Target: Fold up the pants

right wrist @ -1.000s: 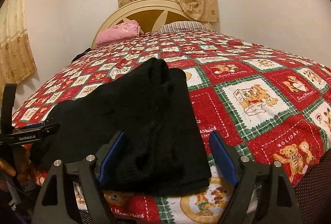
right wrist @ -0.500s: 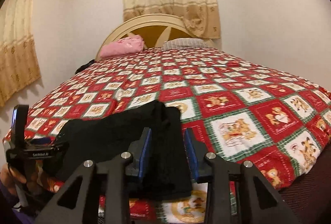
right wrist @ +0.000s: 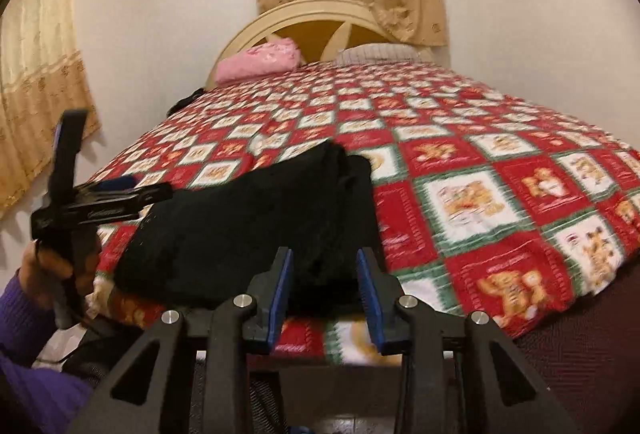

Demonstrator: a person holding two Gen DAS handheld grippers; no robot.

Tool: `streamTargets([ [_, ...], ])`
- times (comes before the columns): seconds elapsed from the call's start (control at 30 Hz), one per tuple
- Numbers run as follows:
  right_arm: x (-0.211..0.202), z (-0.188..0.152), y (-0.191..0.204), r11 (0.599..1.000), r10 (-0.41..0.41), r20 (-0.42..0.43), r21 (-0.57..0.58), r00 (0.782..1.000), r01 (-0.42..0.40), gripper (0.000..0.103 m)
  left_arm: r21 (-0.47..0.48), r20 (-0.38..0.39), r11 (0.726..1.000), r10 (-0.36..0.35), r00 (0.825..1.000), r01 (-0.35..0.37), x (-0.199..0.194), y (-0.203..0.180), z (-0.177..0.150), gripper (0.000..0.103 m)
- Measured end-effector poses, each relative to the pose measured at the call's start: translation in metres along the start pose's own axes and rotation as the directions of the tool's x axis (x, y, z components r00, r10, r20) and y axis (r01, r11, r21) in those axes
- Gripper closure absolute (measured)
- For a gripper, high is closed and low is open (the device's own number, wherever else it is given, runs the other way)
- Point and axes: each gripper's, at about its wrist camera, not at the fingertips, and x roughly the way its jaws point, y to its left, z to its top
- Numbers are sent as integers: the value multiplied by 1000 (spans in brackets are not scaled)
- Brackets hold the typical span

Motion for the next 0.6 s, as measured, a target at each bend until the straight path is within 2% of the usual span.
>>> streamTargets([
  [0.03,2,-1,5,1000,18,-7,-24,1000,-18,68,-1,0,1000,0,1000,0,-1,0,-1,0],
  [0.17,10,-4,16,996,-31,-5,-84,999,31,68,-28,-15,999,18,1000,-19,-1,12,-6,0],
  [0.27,20,-9,15,997,-17,-32,-78,999,14,68,-50,-25,999,-2,1000,1,1,14,-5,0],
  [0.33,27,-13,14,996,-34,-53,-88,998,29,68,-41,-30,999,-24,999,23,3,8,-3,0],
  [0.53,35,-14,10,992,-26,-49,-122,998,20,90,91,-48,992,-80,996,84,16,-36,10,0],
  [0.6,41,-14,13,987,-39,-55,-157,998,30,92,124,-52,987,-96,994,102,21,-54,15,0],
])
